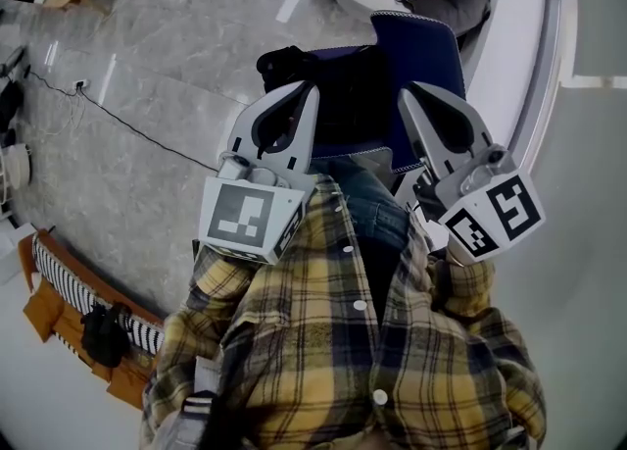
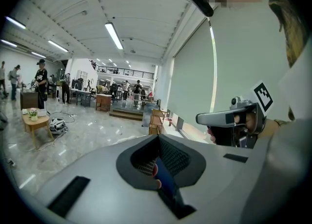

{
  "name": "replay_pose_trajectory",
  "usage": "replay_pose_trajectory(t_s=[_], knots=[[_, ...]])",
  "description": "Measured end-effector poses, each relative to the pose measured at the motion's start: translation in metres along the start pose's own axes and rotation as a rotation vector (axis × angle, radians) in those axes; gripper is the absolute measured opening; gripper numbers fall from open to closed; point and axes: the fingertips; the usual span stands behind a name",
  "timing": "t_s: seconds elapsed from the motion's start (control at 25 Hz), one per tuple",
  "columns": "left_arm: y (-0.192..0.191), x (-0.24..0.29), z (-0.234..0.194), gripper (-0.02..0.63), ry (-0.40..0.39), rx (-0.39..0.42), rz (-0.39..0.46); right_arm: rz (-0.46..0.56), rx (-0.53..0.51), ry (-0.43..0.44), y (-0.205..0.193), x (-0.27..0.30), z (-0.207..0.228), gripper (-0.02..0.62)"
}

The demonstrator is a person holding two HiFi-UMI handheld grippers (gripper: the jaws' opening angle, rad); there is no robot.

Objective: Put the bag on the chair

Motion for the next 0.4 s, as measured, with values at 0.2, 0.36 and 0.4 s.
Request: replay_pose_trajectory(t_s=[0.2,0.36,0.4], knots=[[-0.0008,0.0009,-0.0012,0.018,0.005,-0.005,-0.009,-0.01,0.01,-0.006,-0.0014,-0.001,0.0024,0.017],[-0.0023,0.0012,-0.0028,0.018,0.018,-0.011,-0.01,-0.019,0.008,0.001,-0.0031,0.0004,0.0053,0.017],[-0.003,0.0012,-0.0029,0.018,0.022,-0.012,-0.01,-0.023,0.007,0.004,-0.0037,0.0007,0.006,0.017]])
Point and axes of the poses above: the fingertips, and each gripper's own axes: x forward along the fingers, z to its right, y out of its top, and after that the axes turned 9 degrees about z, right-handed
